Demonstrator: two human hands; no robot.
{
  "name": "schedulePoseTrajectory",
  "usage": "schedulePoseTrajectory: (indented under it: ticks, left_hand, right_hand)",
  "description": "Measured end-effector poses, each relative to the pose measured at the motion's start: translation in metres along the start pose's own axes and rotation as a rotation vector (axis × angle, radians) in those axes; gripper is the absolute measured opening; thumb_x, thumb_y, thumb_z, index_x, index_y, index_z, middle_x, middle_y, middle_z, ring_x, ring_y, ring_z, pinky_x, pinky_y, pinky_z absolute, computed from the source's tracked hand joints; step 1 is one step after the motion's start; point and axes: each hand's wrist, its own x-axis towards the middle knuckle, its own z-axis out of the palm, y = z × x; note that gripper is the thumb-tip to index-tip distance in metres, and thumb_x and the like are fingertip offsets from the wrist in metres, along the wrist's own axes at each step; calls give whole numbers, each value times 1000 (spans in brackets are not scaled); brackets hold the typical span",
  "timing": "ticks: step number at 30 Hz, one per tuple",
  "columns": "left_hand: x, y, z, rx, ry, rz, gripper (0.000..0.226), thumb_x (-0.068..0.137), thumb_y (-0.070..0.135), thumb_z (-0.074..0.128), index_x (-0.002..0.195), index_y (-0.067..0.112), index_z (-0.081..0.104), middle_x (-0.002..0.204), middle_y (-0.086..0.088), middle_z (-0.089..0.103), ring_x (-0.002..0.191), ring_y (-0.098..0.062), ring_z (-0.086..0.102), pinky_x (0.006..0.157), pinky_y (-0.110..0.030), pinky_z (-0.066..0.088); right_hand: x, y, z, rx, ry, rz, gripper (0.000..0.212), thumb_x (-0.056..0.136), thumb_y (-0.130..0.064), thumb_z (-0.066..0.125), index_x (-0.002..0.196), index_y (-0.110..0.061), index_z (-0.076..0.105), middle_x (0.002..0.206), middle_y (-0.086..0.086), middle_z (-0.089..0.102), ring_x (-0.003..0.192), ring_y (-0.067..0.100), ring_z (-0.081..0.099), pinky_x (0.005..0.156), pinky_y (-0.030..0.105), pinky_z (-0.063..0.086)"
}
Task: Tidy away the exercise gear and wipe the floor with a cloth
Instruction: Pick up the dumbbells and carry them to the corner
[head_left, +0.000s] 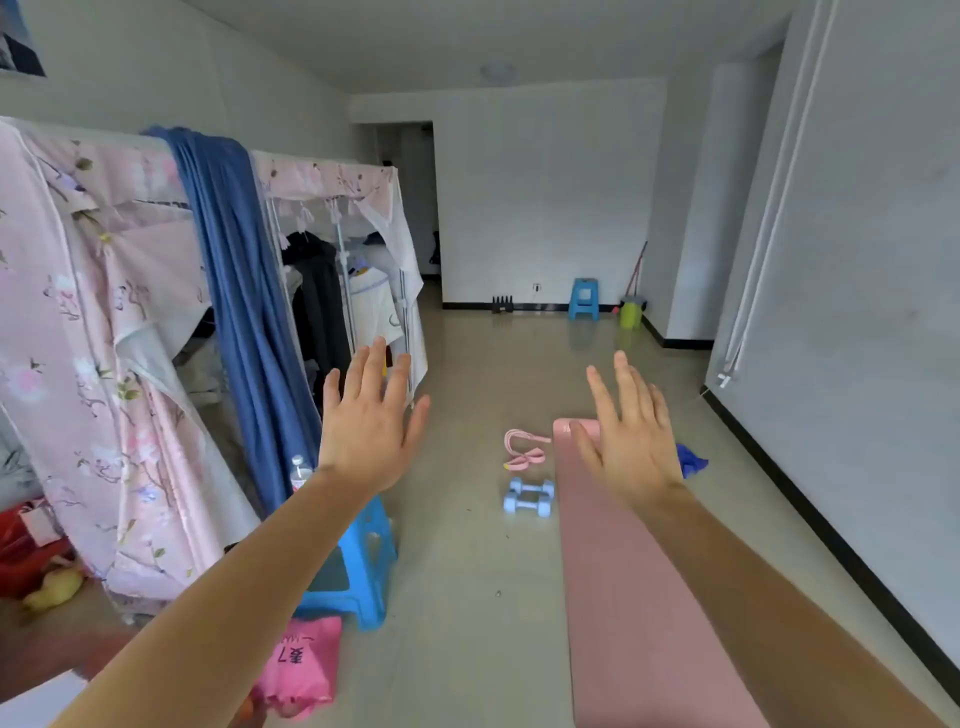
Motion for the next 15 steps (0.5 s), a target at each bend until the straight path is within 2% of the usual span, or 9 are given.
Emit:
schedulePoseTrajectory:
  ticks: [2, 6, 8, 11, 15]
  left_hand:
    - [14, -24, 36, -22, -68, -84, 59, 99, 46, 34, 143, 8, 42, 152, -21, 36, 139, -39, 34, 106, -60, 33]
    - [58, -62, 109, -7, -164, -35, 61, 97, 47, 35, 143, 7, 45, 151, -22, 38, 138, -39, 36, 104, -62, 35]
    - [93, -74, 140, -10, -148, -14, 61, 98, 48, 34, 143, 9, 44, 152, -20, 36, 139, -38, 35, 106, -61, 34]
    - [145, -76, 184, -54, -165, 5, 60, 98, 49, 32, 143, 10, 43, 152, -19, 36, 139, -38, 35, 107, -58, 34]
    - [207, -61, 259, -86, -179, 98, 61, 98, 48, 30, 143, 10, 44, 152, -21, 36, 139, -39, 36, 106, -58, 35]
  right_hand:
    - [20, -16, 40, 29, -63, 19, 68, 98, -48, 38, 153, -9, 36, 162, 23, 21, 141, 41, 37, 114, 54, 32]
    - [59, -27, 108, 5, -152, -10, 66, 98, -47, 37, 152, -9, 38, 161, 23, 25, 138, 40, 40, 112, 54, 35]
    - [91, -21, 132, -30, -149, -12, 67, 99, -49, 36, 152, -9, 37, 160, 24, 27, 137, 40, 42, 112, 54, 35]
    - [134, -4, 171, -40, -172, 60, 67, 98, -47, 39, 153, -9, 33, 160, 25, 25, 137, 42, 43, 113, 55, 34]
    - [176, 32, 236, -39, -195, 157, 70, 100, -52, 31, 157, -12, 23, 164, 21, 16, 144, 39, 34, 118, 53, 28]
